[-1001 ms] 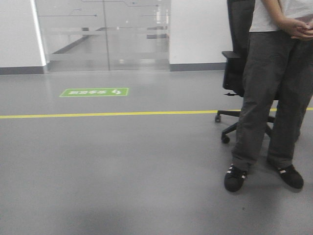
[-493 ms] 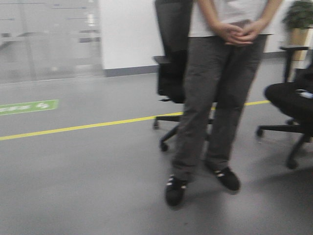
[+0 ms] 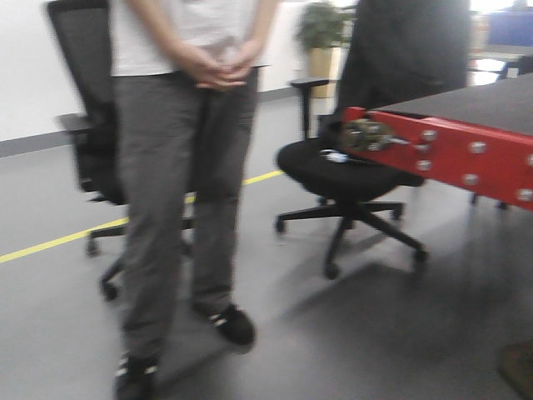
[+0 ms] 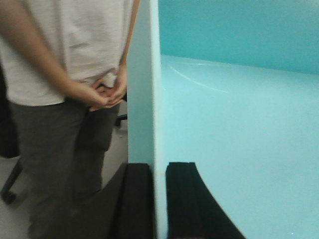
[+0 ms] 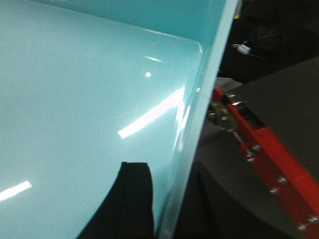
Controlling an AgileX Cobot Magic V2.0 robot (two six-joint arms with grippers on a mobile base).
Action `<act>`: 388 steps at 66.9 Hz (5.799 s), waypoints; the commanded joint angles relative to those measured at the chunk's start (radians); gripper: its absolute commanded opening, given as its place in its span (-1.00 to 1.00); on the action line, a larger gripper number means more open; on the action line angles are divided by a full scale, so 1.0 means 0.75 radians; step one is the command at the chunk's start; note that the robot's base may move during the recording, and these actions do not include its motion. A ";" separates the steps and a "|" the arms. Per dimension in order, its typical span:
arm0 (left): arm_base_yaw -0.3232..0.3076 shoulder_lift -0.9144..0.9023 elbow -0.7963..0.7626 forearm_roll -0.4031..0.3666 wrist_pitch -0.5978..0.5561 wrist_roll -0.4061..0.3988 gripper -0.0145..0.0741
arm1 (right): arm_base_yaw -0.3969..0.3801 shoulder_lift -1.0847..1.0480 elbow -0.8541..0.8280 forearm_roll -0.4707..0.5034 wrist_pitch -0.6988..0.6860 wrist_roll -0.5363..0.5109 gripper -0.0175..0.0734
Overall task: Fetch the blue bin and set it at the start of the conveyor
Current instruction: 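Hold the bin while driving toward the red-framed conveyor, then hold the bin above the conveyor's near end, then lower the teal bin onto the conveyor belt with both grippers, then open both grippers and lift them off the bin walls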
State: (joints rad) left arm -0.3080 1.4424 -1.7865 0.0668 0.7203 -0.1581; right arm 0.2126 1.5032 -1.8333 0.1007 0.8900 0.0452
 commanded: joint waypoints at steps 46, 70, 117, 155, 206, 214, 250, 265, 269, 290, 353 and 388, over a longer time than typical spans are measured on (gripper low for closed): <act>-0.007 -0.016 -0.013 -0.070 -0.077 -0.015 -0.92 | -0.002 -0.013 -0.011 0.013 -0.071 -0.036 -0.95; -0.007 -0.016 -0.013 -0.070 -0.077 -0.015 -0.92 | -0.002 -0.013 -0.011 0.013 -0.071 -0.036 -0.95; -0.007 -0.016 -0.013 -0.070 -0.077 -0.015 -0.92 | -0.002 -0.013 -0.011 0.013 -0.071 -0.036 -0.95; -0.007 -0.016 -0.013 -0.070 -0.077 -0.015 -0.92 | -0.002 -0.013 -0.011 0.013 -0.071 -0.036 -0.95; -0.007 -0.016 -0.013 -0.070 -0.077 -0.015 -0.92 | -0.002 -0.013 -0.011 0.013 -0.071 -0.036 -0.95; -0.007 -0.016 -0.013 -0.070 -0.077 -0.015 -0.92 | -0.002 -0.013 -0.011 0.013 -0.083 -0.036 -0.95; -0.007 -0.016 0.254 -0.071 0.238 -0.015 -0.92 | -0.002 -0.015 0.178 0.008 0.229 -0.036 -0.95; -0.007 -0.016 0.645 -0.074 -0.142 -0.015 -0.92 | -0.002 0.012 0.554 0.008 -0.147 -0.036 -0.95; -0.007 -0.016 0.740 -0.080 -0.254 -0.015 -0.92 | -0.002 0.035 0.635 0.008 -0.203 -0.036 -0.95; -0.007 0.056 0.979 -0.089 -0.470 -0.015 -0.92 | -0.002 0.174 0.738 0.008 -0.335 -0.036 -0.95; 0.134 -0.297 0.979 -0.031 -0.295 0.010 -0.46 | -0.148 -0.097 0.639 0.005 -0.148 -0.036 -0.62; 0.367 -0.616 1.439 -0.057 -0.383 0.245 -0.92 | -0.336 -0.603 1.430 -0.148 -0.540 -0.036 -0.97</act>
State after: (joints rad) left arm -0.0362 1.0500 -0.7967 0.0341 0.5085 0.0155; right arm -0.0343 1.1263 -0.8740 0.0090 0.5774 0.0269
